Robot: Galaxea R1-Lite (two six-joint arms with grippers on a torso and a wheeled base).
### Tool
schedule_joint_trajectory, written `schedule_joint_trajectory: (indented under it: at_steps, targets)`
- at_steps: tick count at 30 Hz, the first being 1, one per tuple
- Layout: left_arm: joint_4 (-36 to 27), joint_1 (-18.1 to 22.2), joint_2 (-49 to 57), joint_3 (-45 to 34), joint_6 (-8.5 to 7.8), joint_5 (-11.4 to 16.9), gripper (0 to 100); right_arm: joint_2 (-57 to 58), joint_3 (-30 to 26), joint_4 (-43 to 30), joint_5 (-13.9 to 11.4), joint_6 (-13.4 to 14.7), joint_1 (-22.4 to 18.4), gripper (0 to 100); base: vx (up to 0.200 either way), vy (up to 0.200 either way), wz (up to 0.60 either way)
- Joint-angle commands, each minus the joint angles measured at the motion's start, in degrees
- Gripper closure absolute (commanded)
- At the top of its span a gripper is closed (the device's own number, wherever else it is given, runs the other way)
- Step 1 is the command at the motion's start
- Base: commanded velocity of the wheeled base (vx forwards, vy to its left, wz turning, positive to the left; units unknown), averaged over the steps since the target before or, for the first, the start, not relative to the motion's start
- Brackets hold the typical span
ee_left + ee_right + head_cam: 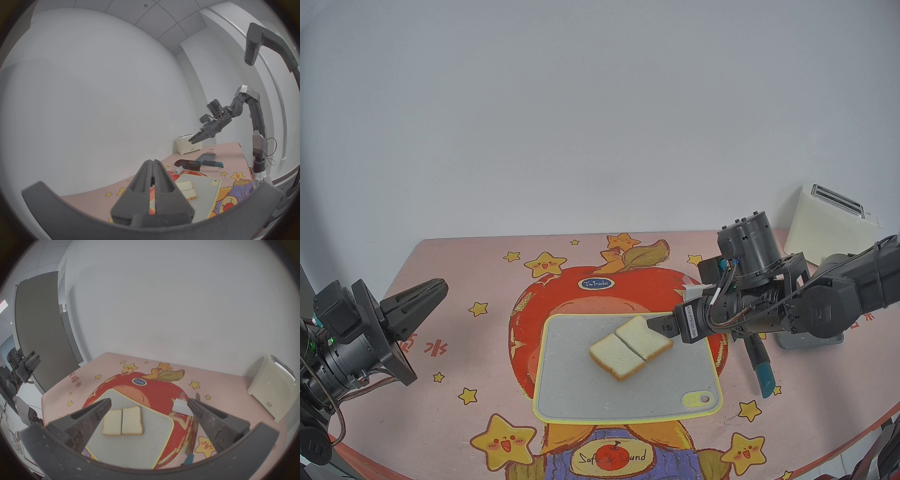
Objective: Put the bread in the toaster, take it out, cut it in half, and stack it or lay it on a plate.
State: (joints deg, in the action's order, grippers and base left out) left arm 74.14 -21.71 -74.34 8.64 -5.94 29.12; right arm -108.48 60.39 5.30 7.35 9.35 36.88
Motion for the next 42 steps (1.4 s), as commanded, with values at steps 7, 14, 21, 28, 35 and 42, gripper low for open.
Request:
schedule_joint_trajectory:
  at_steps: [7,14,21,28,35,42]
  targets:
    - [0.04,0.00,-0.11,-0.03,-0.04,-0.03,100,-2.87,1.13,0.06,2.84,0.05,0.65,0,0.000,0.000,0.00]
    - [-0.05,0.00,-0.19,-0.12,-0.04,-0.12,100,-4.28,1.66,0.06,2.93,0.05,0.83,0,0.000,0.000,0.00]
    - [-0.05,0.00,-0.19,-0.12,-0.04,-0.12,100,-5.25,2.27,0.06,3.37,0.23,0.83,0,0.000,0.000,0.00]
    - [-0.05,0.00,-0.19,-0.12,-0.04,-0.12,100,-5.77,2.19,0.06,3.37,0.32,0.92,0,0.000,0.000,0.00]
    - [-0.05,0.00,-0.19,-0.12,-0.04,-0.12,100,-5.95,2.19,0.06,3.37,0.32,0.92,0,0.000,0.000,0.00]
    - [-0.05,0.00,-0.11,-0.12,-0.04,-0.12,100,-5.95,2.10,0.06,3.37,0.32,0.92,0,0.000,0.000,0.00]
